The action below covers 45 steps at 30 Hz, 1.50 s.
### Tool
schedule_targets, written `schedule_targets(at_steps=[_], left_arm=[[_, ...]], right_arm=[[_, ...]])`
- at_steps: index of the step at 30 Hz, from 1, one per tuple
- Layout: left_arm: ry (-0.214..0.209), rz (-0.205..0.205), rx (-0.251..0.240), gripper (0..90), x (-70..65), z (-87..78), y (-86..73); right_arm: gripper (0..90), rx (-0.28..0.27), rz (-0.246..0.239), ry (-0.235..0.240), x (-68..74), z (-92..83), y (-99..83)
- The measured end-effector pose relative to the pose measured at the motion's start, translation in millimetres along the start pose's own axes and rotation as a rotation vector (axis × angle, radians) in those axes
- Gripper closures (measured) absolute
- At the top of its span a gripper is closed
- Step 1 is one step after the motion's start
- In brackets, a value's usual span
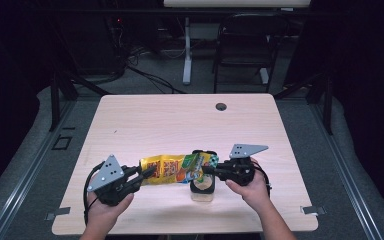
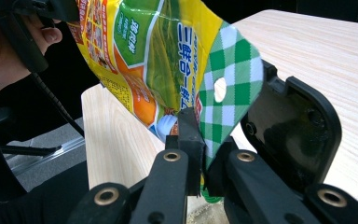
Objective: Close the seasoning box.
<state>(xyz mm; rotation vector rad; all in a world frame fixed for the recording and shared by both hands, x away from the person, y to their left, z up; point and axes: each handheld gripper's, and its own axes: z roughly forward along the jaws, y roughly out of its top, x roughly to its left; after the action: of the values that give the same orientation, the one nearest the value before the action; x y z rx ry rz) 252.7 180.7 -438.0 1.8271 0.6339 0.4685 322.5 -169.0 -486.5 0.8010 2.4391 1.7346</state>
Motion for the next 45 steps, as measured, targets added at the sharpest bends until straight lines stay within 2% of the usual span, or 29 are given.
schedule_targets(at_steps=[27,28,32,45], left_arm=[[-0.002,0.011,0.005,81.6,-0.7,2.0,4.9],[0.002,0.01,-0.007,81.6,-1.1,2.9,4.6],[-0.002,0.011,0.008,81.6,-0.5,2.1,5.5],[-0.004,0.015,0.007,81.7,-0.9,2.9,6.9]], right_arm=[[88.4,0.005,0.002,-0.001,-2.1,-0.8,-1.4],[88.4,0.005,0.002,-0.001,-2.1,-0.9,-1.4],[88.3,0.005,0.003,-0.002,-2.3,-0.9,-1.7],[88.3,0.006,0.001,0.001,-3.6,-1.1,-2.4]])
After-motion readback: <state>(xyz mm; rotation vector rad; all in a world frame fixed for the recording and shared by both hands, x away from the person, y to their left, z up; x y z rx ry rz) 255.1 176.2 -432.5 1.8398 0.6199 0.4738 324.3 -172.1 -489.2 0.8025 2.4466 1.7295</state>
